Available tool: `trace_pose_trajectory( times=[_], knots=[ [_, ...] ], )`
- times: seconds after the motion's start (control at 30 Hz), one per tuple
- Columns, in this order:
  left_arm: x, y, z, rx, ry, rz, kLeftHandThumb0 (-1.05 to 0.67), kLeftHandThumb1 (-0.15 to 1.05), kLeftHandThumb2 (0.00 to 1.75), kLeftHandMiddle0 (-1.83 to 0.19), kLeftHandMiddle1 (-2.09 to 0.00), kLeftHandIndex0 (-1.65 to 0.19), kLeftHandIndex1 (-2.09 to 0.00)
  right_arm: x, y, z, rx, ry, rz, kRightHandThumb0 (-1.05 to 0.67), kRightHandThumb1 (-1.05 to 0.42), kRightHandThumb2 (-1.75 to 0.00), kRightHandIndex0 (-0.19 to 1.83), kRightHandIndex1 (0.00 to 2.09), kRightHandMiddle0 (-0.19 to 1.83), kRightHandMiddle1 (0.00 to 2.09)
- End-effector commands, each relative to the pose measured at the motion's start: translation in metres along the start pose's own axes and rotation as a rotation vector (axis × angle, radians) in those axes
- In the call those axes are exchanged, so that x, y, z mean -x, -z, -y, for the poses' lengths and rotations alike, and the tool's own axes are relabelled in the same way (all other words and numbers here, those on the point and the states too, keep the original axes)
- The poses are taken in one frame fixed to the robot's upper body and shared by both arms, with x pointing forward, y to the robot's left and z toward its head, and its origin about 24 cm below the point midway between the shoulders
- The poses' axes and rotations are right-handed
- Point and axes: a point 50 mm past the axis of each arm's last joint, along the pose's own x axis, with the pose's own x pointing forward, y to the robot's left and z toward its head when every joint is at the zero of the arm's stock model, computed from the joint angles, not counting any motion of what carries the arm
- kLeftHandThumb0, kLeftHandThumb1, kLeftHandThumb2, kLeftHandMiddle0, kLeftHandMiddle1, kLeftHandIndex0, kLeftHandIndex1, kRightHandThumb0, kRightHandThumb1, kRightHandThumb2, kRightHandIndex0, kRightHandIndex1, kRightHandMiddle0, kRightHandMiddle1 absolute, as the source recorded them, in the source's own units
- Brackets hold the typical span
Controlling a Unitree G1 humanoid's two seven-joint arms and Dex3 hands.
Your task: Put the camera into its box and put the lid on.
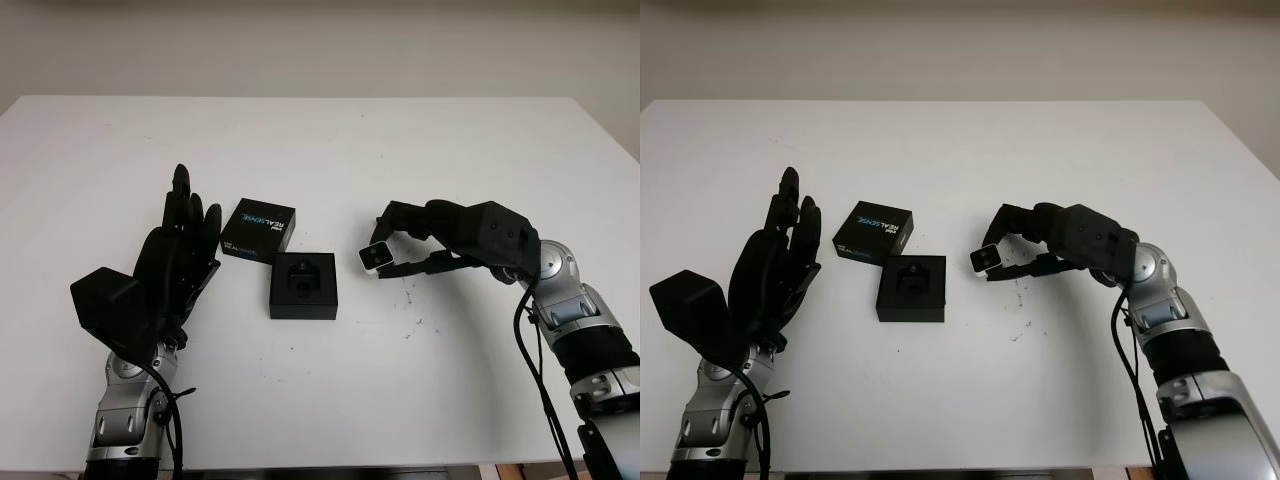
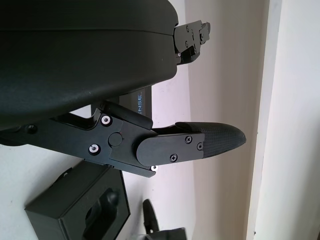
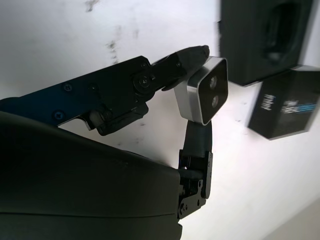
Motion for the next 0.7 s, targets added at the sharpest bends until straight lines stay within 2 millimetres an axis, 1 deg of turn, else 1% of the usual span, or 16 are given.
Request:
trace_pose_trajectory(
  times=[0.0, 0.1, 0.23, 0.43, 0.53, 0.67],
  knots=[
    [0.0, -0.003, 0.002, 0.002, 0.008, 0.017, -0.69, 1.05, 0.47, 0.19, 0.0, 0.19, 0.0, 0.0, -0.013, 0.002, -0.063, 0.065, 0.089, -0.48, -1.03, -0.05, 0.26, 0.11, 0.21, 1.75],
    [0.0, -0.003, 0.002, 0.001, 0.011, 0.014, -0.69, 1.05, 0.48, 0.19, 0.0, 0.19, 0.0, 0.001, -0.021, 0.0, -0.14, 0.133, 0.159, -0.46, -1.03, -0.06, 0.25, 0.09, 0.21, 1.73],
    [0.0, -0.003, 0.003, 0.003, 0.005, 0.015, -0.69, 1.05, 0.47, 0.19, 0.0, 0.19, 0.0, 0.003, -0.029, -0.006, -0.241, 0.193, 0.209, -0.44, -1.04, -0.06, 0.23, 0.08, 0.16, 1.76],
    [-0.001, -0.004, 0.003, 0.003, 0.009, 0.016, -0.7, 1.05, 0.47, 0.19, 0.0, 0.19, 0.0, 0.003, -0.04, -0.023, -0.376, 0.263, 0.28, -0.4, -1.05, -0.06, 0.22, 0.07, 0.14, 1.74],
    [-0.001, -0.003, 0.005, 0.009, 0.006, 0.009, -0.71, 1.05, 0.46, 0.19, 0.0, 0.19, 0.0, 0.0, -0.042, -0.033, -0.422, 0.295, 0.298, -0.42, -1.05, -0.07, 0.22, 0.06, 0.16, 1.76],
    [-0.001, -0.004, 0.006, 0.001, 0.005, 0.008, -0.72, 1.05, 0.46, 0.19, 0.0, 0.19, 0.0, -0.007, -0.04, -0.049, -0.422, 0.331, 0.288, -0.4, -1.05, -0.08, 0.23, 0.07, 0.16, 1.8]
  ],
)
